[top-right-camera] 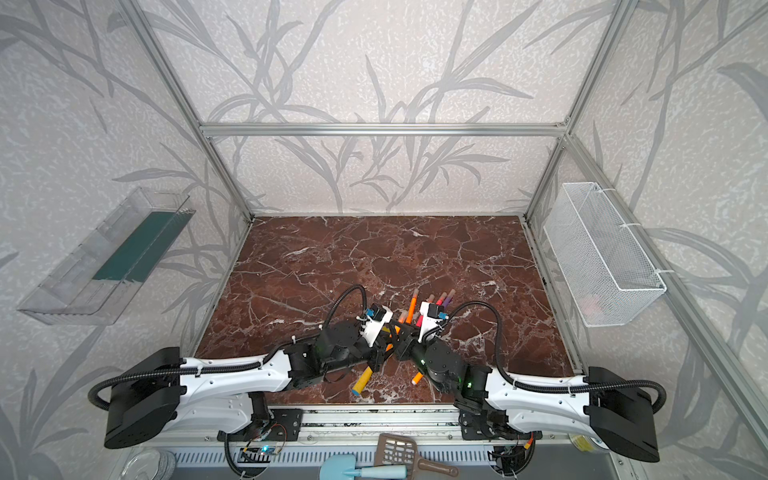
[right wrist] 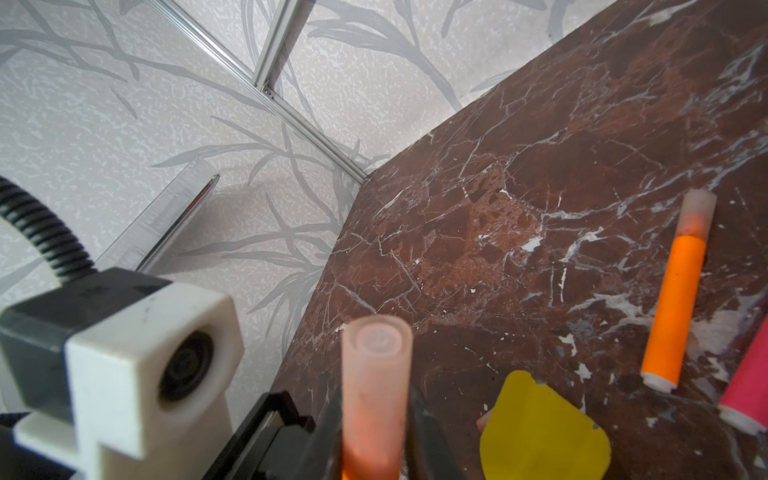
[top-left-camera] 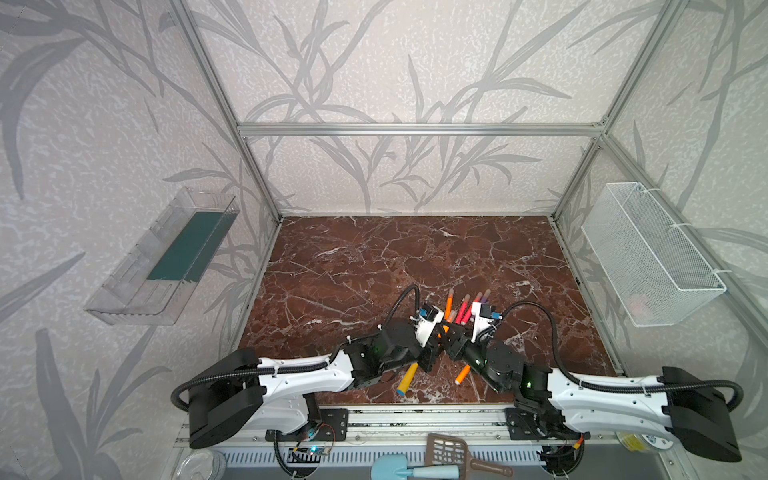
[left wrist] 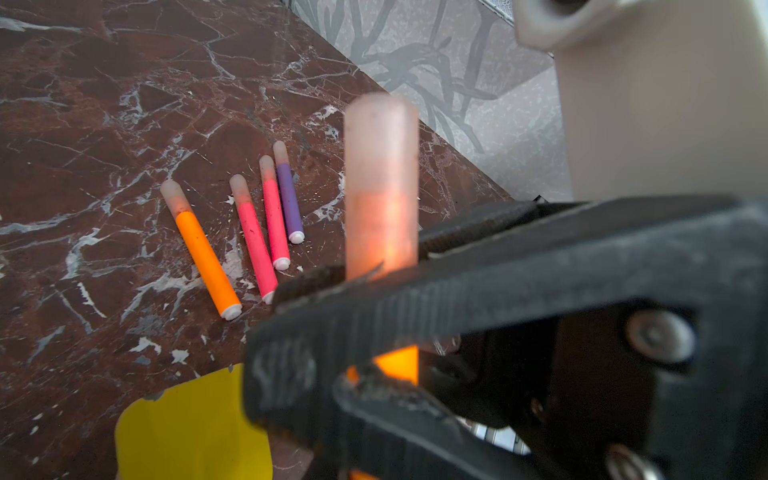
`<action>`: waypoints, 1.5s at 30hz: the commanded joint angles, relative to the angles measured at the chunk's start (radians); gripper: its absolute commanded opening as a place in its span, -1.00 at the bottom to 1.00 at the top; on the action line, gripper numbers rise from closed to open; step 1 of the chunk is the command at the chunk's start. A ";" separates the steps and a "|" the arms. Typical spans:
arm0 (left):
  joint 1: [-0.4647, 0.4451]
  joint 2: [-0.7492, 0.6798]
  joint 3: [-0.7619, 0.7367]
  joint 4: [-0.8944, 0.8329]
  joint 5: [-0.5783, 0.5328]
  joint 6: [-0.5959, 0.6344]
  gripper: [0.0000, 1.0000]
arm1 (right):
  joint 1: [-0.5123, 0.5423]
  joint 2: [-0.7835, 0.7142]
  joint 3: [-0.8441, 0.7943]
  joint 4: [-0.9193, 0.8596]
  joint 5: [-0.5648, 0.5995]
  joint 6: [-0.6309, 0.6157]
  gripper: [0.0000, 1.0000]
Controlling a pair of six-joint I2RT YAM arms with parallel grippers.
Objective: Insert the pens into the pen caps
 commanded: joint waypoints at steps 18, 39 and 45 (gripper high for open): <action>0.045 -0.082 0.026 -0.111 -0.343 -0.061 0.21 | -0.513 -0.119 -0.052 -0.497 -0.127 0.113 -0.96; 0.046 -0.014 0.087 -0.199 -0.319 -0.050 0.30 | -0.908 0.230 -0.112 -0.191 -0.425 0.167 -0.88; 0.044 0.045 0.144 -0.267 -0.272 -0.048 0.29 | -0.946 0.384 -0.088 -0.095 -0.432 0.184 -0.80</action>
